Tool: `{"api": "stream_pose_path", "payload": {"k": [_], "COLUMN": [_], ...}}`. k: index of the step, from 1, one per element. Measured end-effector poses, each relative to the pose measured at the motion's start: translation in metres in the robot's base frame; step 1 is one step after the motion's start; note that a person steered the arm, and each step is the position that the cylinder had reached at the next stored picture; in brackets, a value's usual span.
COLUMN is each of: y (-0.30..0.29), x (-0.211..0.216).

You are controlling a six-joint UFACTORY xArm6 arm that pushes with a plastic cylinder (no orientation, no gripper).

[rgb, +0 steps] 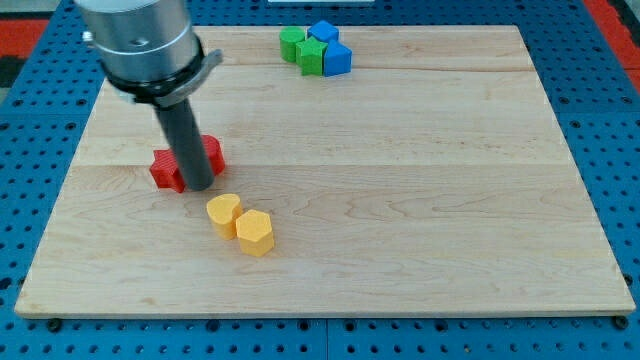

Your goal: Slide the red circle to the center left

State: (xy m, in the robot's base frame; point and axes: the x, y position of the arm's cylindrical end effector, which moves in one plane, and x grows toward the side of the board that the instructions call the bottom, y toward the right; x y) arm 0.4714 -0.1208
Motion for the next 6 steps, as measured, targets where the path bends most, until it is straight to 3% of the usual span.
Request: {"api": "stream_pose_path", "payload": {"k": [1, 2, 4, 5, 6], "y": [0.037, 0.034, -0.059, -0.101, -0.098], "x": [-0.004, -0.032, -0.029, -0.052, -0.06]}}
